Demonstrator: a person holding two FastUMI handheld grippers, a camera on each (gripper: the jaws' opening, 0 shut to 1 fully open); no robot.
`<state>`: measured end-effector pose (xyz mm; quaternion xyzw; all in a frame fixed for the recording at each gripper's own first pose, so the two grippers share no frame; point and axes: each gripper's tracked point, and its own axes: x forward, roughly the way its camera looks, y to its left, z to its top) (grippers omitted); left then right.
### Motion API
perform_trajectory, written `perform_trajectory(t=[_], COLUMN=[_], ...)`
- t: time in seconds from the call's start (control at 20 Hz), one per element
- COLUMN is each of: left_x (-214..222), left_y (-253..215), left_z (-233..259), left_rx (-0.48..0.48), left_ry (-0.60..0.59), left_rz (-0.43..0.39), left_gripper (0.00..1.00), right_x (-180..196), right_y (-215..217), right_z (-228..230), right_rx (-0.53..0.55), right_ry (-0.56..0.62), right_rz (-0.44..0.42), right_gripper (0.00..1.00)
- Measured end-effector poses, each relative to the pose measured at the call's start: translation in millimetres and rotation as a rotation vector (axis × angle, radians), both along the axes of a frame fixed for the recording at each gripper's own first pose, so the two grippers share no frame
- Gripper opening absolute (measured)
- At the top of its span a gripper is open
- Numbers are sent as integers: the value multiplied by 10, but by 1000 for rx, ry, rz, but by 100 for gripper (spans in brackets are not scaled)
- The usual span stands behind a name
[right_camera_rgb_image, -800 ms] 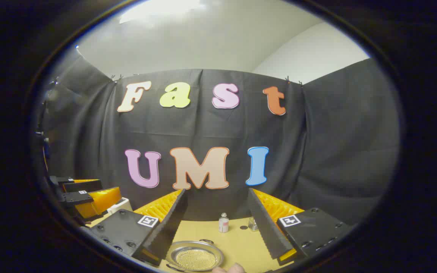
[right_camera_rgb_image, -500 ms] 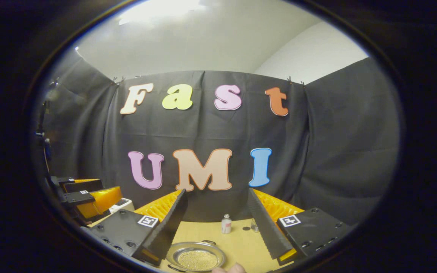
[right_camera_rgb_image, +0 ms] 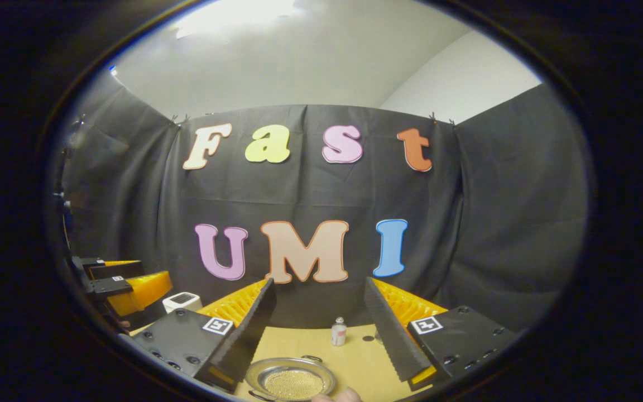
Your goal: First push the handle of the pot to place it horizontally, then grasp the pot with both hands and set it on the induction cooktop.
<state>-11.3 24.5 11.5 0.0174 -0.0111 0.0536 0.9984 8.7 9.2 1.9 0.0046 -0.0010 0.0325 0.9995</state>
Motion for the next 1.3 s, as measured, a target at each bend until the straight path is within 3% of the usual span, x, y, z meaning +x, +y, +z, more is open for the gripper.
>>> perform_trajectory(t=[0.2,0.45,0.5,0.55,0.7,0.75,0.8,0.85,0.9,0.95,1.0,1.05,1.15,1.3], left_x=[8,-10,-8,-20,-57,-71,-91,-119,-135,-154,-179,-199,-241,-311], left_y=[39,70,69,70,94,101,104,118,134,143,146,145,145,136], left_z=[-26,-47,-52,-52,-73,-93,-125,-134,-137,-136,-144,-131,-124,-156], left_rx=[0,5,6,7,13,12,12,12,12,13,16,21,31,33], left_ry=[7,6,9,11,11,17,24,25,28,32,32,31,28,36], left_rz=[12,33,37,42,62,70,78,90,101,111,120,130,148,171], left_gripper=[94,94,89,94,94,89,94,89,94,89,89,94,94,94], right_x=[40,86,94,101,121,106,145,172,157,157,134,120,195,138], right_y=[56,74,72,78,88,120,69,17,12,10,34,63,109,145], right_z=[-22,-84,-119,-138,-249,-260,-295,-300,-364,-443,-525,-553,-657,-806], right_rx=[2,4,4,1,-13,-11,-19,-27,-35,-44,-41,-29,2,23], right_ry=[4,21,29,38,58,62,61,59,71,95,115,125,145,192], right_rz=[17,41,46,52,70,81,69,58,55,60,75,92,111,164], right_gripper=[98,98,98,98,92,82,81,58,48,34,29,17,14,0])
